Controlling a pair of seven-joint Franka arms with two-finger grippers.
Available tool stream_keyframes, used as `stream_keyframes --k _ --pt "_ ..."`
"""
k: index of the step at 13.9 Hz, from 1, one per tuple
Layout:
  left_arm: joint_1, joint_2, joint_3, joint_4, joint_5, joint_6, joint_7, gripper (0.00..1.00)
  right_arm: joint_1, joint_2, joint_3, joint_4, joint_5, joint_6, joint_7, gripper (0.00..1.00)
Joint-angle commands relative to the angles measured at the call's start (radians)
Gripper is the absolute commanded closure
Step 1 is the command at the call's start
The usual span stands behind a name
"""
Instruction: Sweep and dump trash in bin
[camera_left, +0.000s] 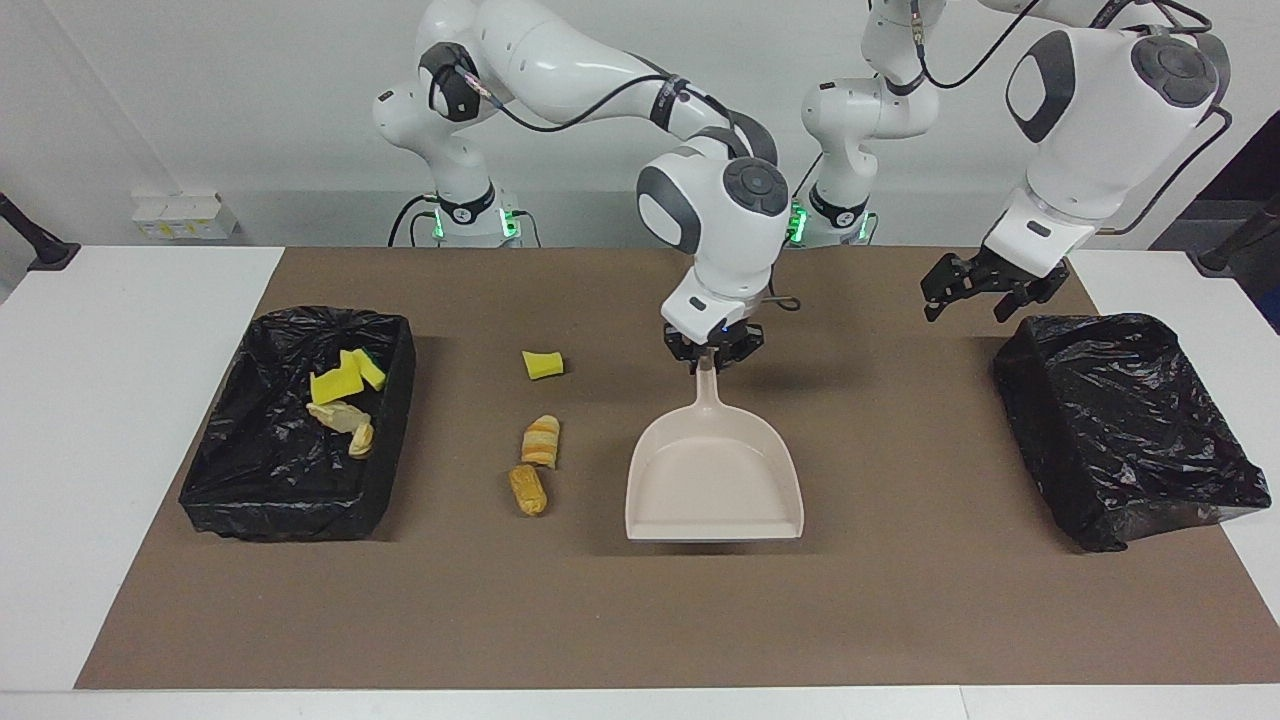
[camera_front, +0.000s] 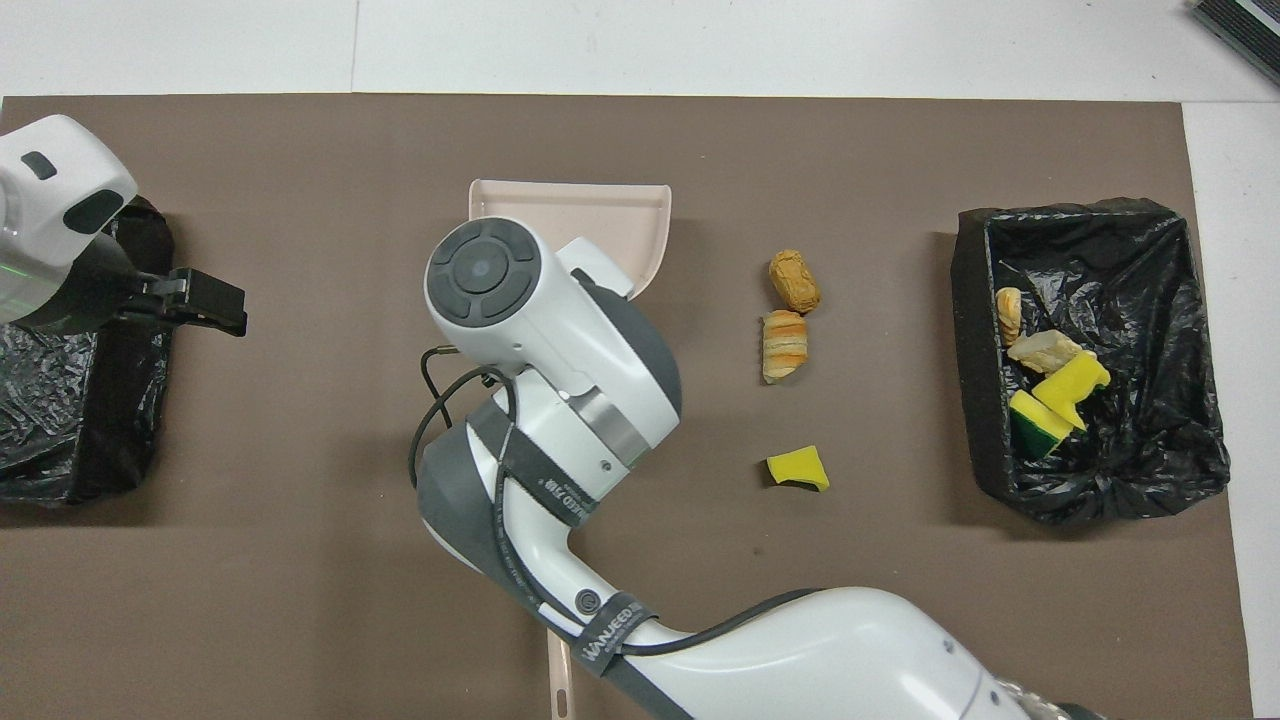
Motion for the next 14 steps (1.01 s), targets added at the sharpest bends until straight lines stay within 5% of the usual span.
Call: stream_keyframes --k 1,14 --pt "0.020 -0.001 -0.007 0.002 0.008 0.017 0.012 0.00 0.002 0.057 0.001 0.060 0.031 0.015 0.010 1.00" --pt "0.023 0.075 -0.007 -0.004 -0.001 0.223 0.007 0.00 0.015 0.103 0.001 0.020 0.048 0.088 -0.036 1.00"
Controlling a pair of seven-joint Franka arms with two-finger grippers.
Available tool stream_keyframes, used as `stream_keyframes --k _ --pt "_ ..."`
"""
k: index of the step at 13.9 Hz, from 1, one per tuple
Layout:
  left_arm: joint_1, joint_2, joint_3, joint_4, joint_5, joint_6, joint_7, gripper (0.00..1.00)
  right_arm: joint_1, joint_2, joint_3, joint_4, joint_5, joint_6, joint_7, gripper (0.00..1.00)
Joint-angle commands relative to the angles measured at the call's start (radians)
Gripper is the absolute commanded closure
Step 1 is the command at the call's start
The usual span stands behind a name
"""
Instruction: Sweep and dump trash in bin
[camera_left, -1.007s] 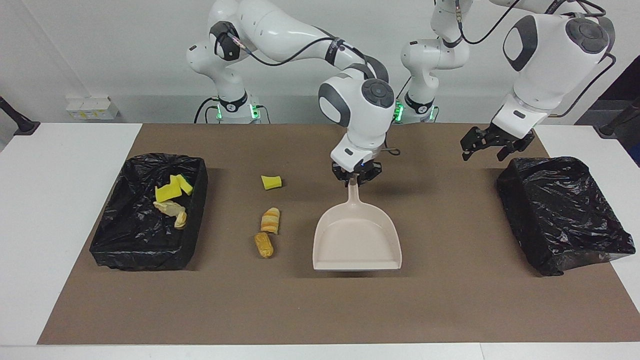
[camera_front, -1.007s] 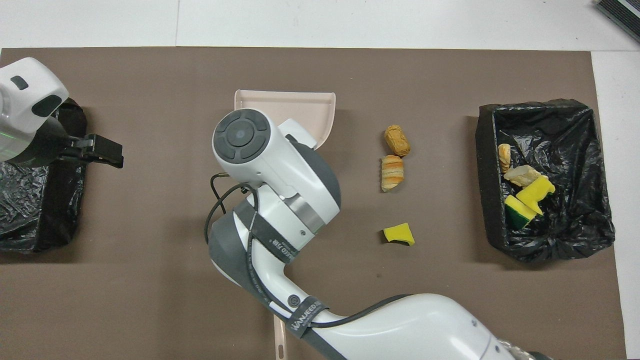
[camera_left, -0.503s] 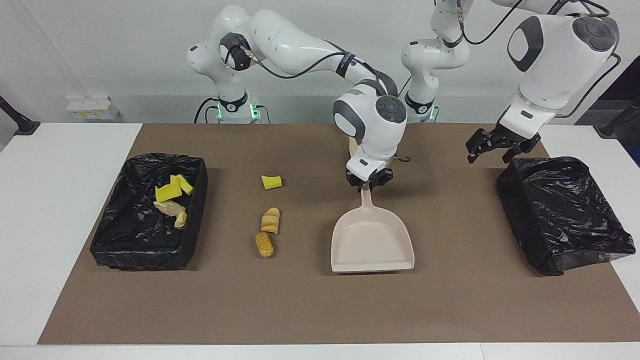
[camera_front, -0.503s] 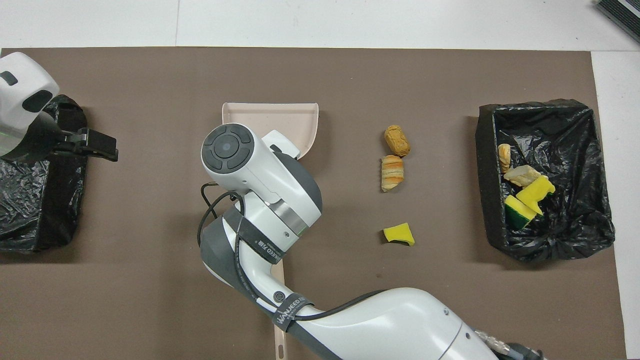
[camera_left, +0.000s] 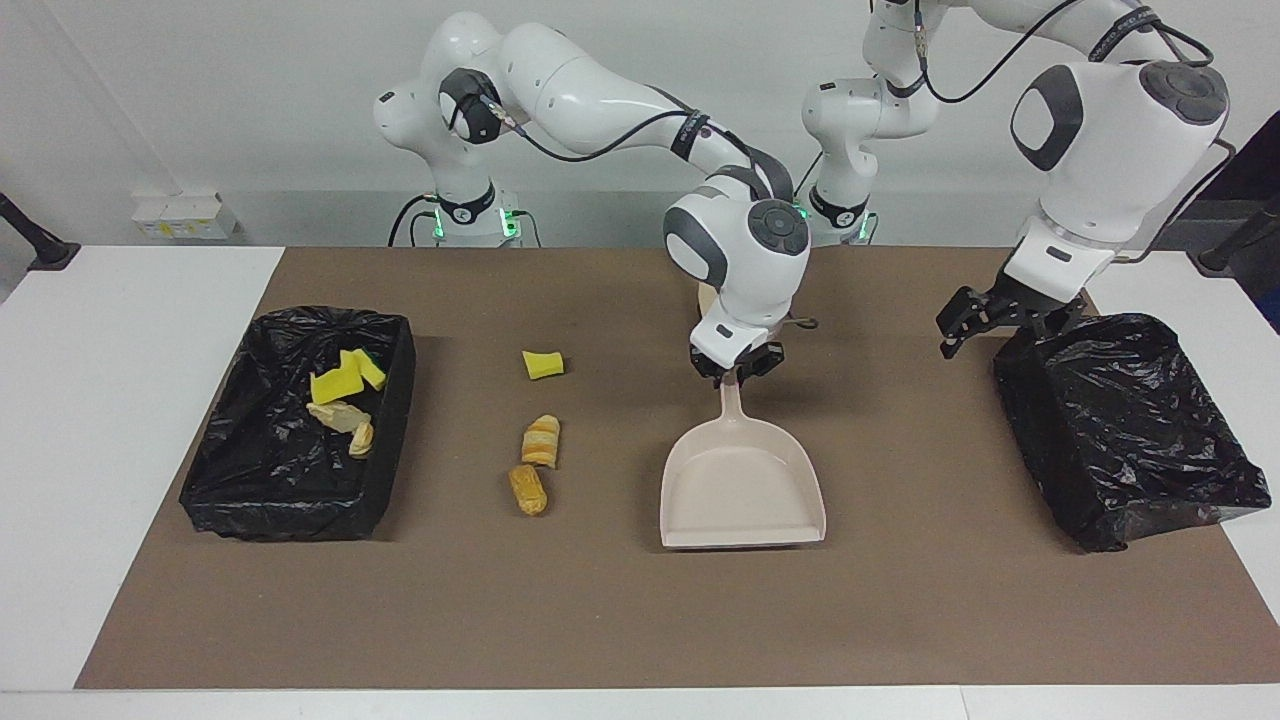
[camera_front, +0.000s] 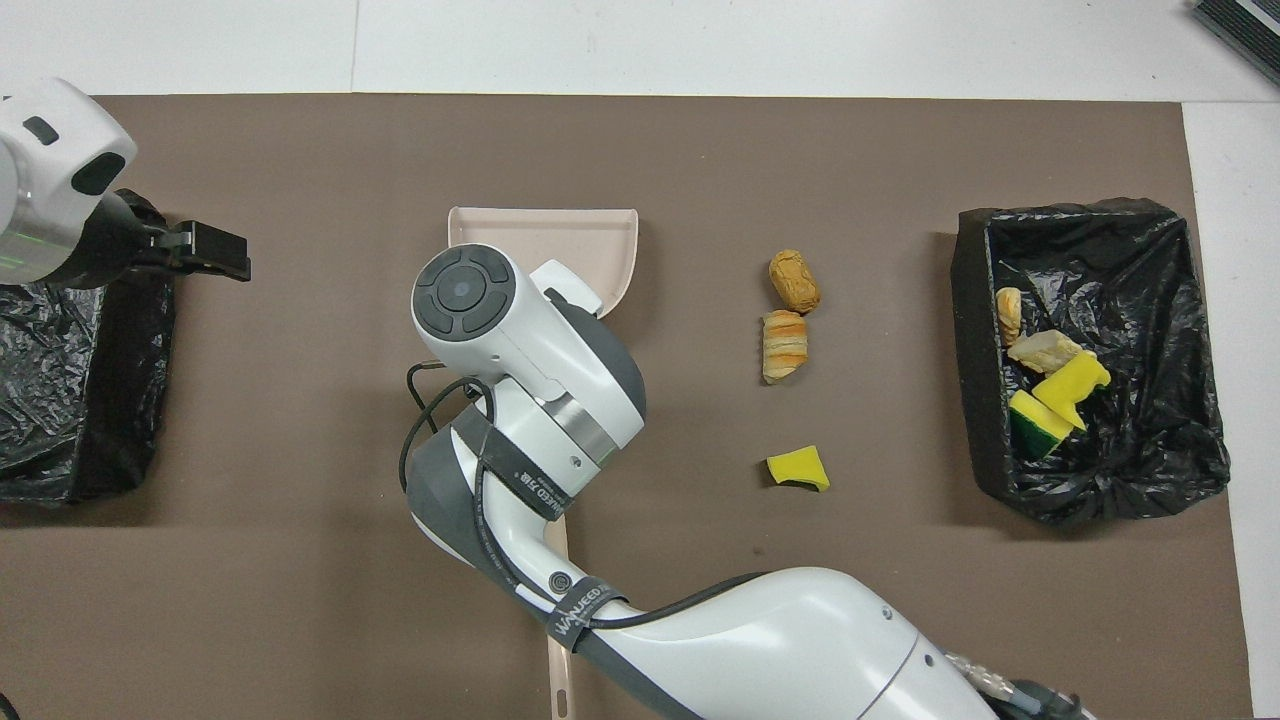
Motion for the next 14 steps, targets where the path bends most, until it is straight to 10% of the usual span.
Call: stream_keyframes --k 1,4,5,14 --pt "0.006 0.012 -0.008 -0.003 0.001 0.037 0.005 0.00 0.003 0.033 -0.001 0.007 0.021 0.032 -0.021 0.96" --pt "-0.004 0.037 -0.008 -0.008 0.010 0.101 0.010 0.00 0.002 0.022 -0.001 0.007 0.018 0.029 -0.021 0.80" --pt "-0.004 0.041 -0.008 -0.008 0.010 0.126 0.008 0.00 -0.001 0.016 -0.003 0.007 0.021 0.030 -0.020 0.51" --pt "-0.082 0.151 -0.015 -0.010 0.009 0.290 0.001 0.00 -0.135 -0.235 -0.009 -0.118 0.033 0.029 -0.044 0.25"
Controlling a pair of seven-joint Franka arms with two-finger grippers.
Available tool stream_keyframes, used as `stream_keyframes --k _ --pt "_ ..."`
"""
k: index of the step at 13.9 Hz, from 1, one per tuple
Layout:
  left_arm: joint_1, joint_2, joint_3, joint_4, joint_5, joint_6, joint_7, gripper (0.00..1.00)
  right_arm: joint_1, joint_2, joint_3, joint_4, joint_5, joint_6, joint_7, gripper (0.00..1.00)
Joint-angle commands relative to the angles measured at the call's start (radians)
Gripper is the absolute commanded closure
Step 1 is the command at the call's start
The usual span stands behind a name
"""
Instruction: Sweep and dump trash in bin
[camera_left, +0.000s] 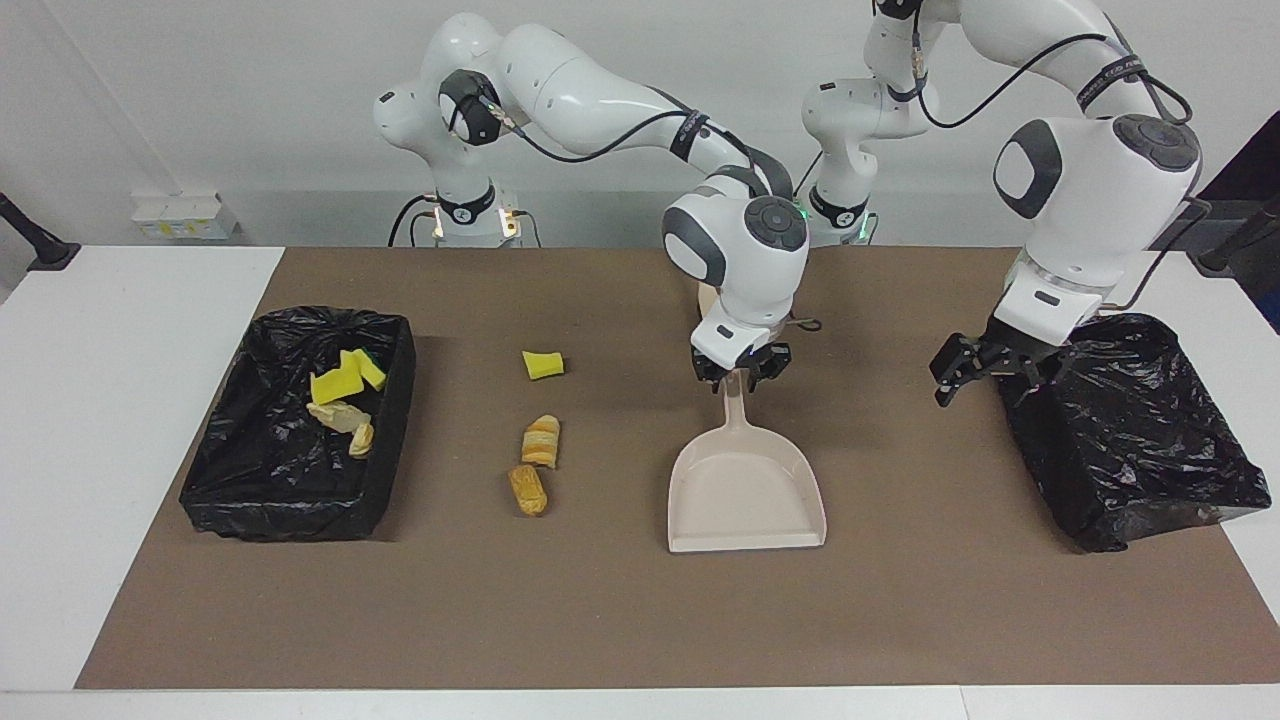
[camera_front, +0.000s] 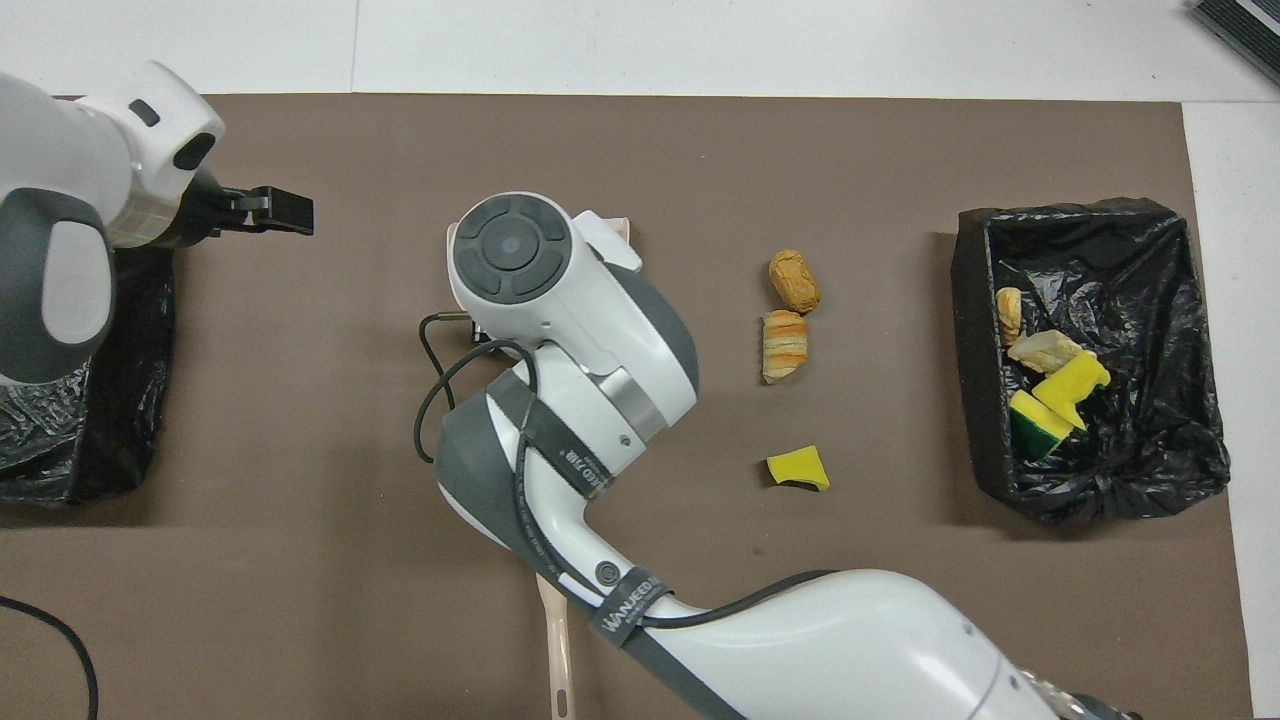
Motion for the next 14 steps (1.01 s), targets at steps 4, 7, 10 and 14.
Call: stream_keyframes --k 4,7,10,14 --pt "-0.139 0.032 0.006 -0.099 0.001 0.121 -0.082 0.00 -0.187 -0.289 0.006 -0.205 0.032 -0.005 -0.052 0.00" --pt "-0.255 0.015 0.009 -0.200 0.007 0.192 -0.199 0.00 -0.283 -0.349 0.006 -0.205 0.031 -0.035 -0.078 0.00" --pt "-0.345 -0.038 0.011 -0.326 0.012 0.232 -0.249 0.00 -0.407 -0.394 0.006 -0.205 0.031 -0.080 -0.231 0.00" --pt "-0.410 -0.087 0.011 -0.455 0.012 0.300 -0.298 0.00 -0.547 -0.441 0.006 -0.210 0.028 -0.155 -0.388 0.00"
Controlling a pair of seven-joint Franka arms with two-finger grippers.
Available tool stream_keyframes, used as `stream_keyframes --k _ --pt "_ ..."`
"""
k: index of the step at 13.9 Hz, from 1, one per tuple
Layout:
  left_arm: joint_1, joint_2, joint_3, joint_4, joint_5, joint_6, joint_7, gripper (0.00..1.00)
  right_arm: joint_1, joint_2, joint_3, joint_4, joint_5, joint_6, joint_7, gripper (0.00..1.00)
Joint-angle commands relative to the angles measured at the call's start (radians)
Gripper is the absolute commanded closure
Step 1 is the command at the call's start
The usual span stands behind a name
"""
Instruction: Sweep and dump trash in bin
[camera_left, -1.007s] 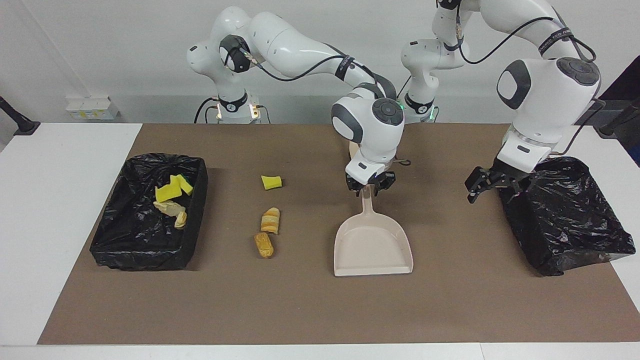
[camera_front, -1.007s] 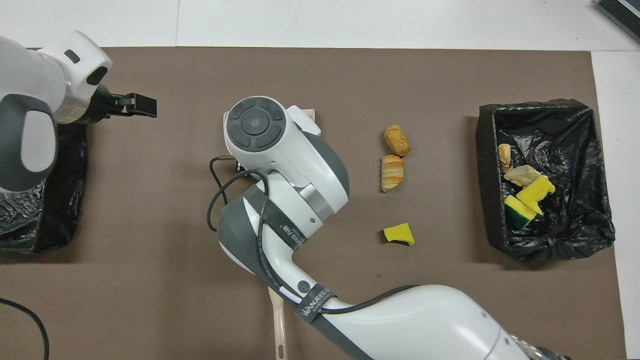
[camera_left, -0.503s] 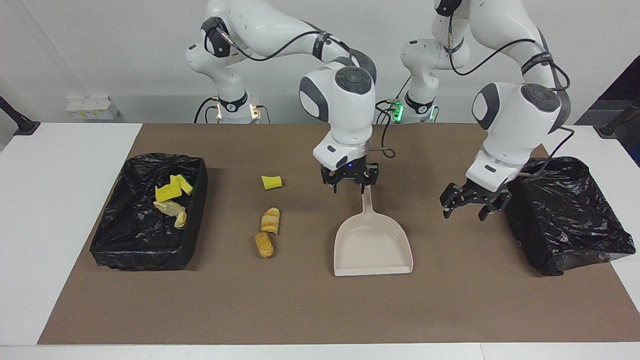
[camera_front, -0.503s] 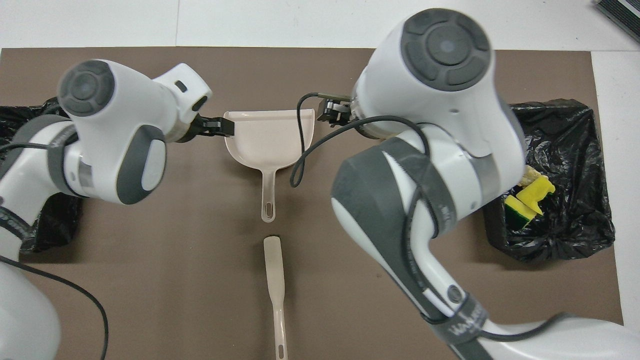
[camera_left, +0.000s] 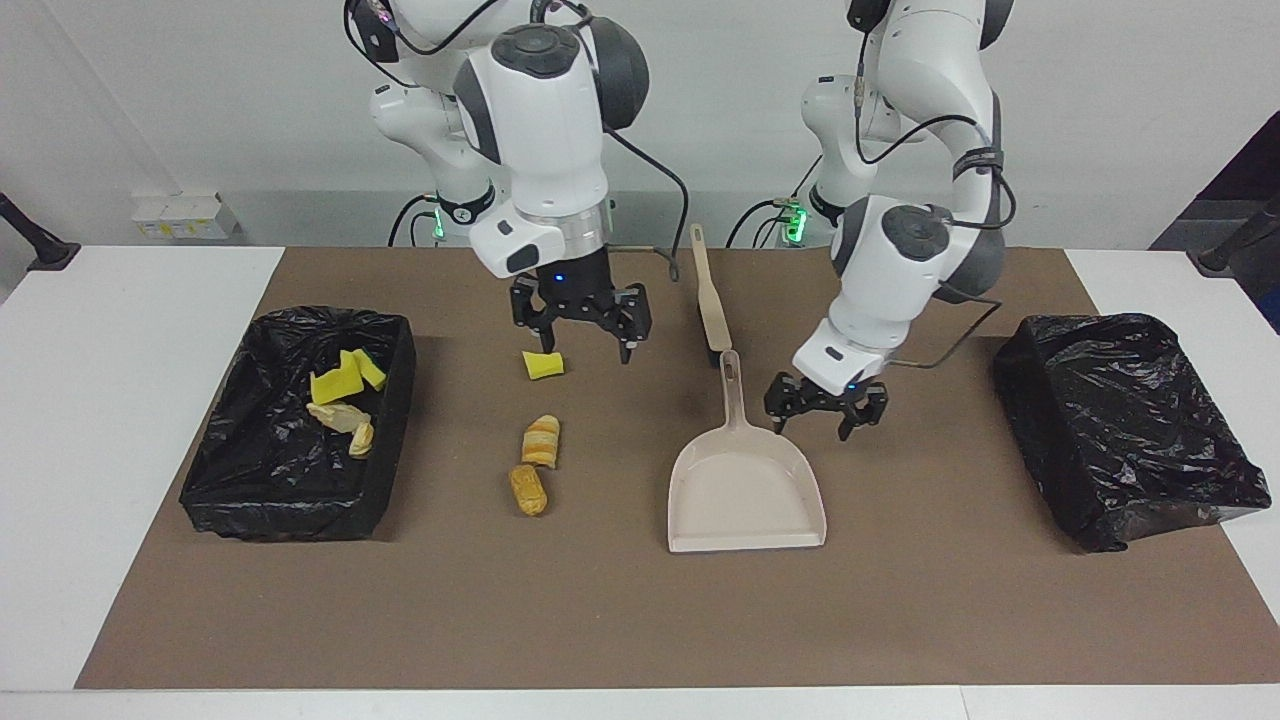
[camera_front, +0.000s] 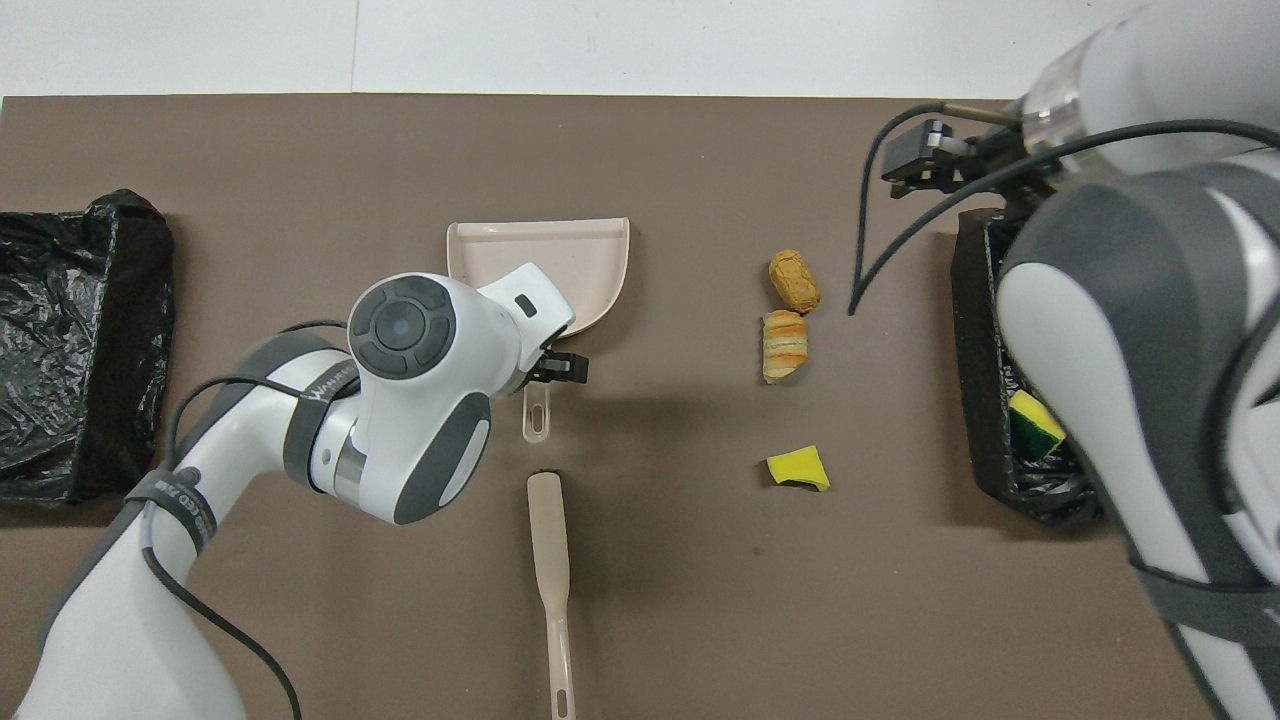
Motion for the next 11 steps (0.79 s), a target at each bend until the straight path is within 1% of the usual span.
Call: stream_keyframes --k 1,2,3,4,5,6,7,9,10,11 --pt "-0.029 -0.070 0.019 -0.099 0.012 0.041 -0.031 0.00 -0.076 -0.056 0.009 -0.047 0.020 -0.030 -0.103 0.00" --pt "-0.037 -0.072 0.019 -0.102 0.012 0.041 -0.041 0.00 -0.093 -0.070 0.009 -0.049 0.017 -0.049 -0.132 0.00" --pt "-0.038 -0.075 0.018 -0.102 0.012 0.035 -0.058 0.09 -0.106 -0.079 0.009 -0.052 0.016 -0.079 -0.149 0.00" --pt "-0.038 -0.076 0.018 -0.102 0.012 0.037 -0.069 0.23 -0.108 -0.097 0.009 -0.062 0.014 -0.101 -0.154 0.00" --pt "-0.038 -0.075 0.018 -0.102 0.012 0.043 -0.074 0.35 -0.110 -0.123 0.009 -0.090 0.014 -0.107 -0.154 0.00" --pt "-0.038 -0.075 0.018 -0.100 0.012 0.044 -0.077 0.52 -0.110 -0.163 0.009 -0.142 0.014 -0.110 -0.154 0.00" --pt "-0.038 -0.075 0.018 -0.100 0.012 0.044 -0.077 0.66 -0.108 -0.213 0.009 -0.214 0.014 -0.103 -0.154 0.00" --pt "-0.037 -0.075 0.018 -0.100 0.012 0.041 -0.078 0.80 -0.108 -0.313 0.009 -0.373 0.014 -0.054 -0.154 0.00" --pt "-0.034 -0.075 0.018 -0.100 0.012 0.041 -0.078 1.00 -0.108 -0.353 0.009 -0.444 0.016 -0.011 -0.154 0.00" --pt "-0.025 -0.067 0.018 -0.088 0.012 0.032 -0.075 1.00 -0.111 -0.370 0.009 -0.475 0.017 0.009 -0.154 0.00"
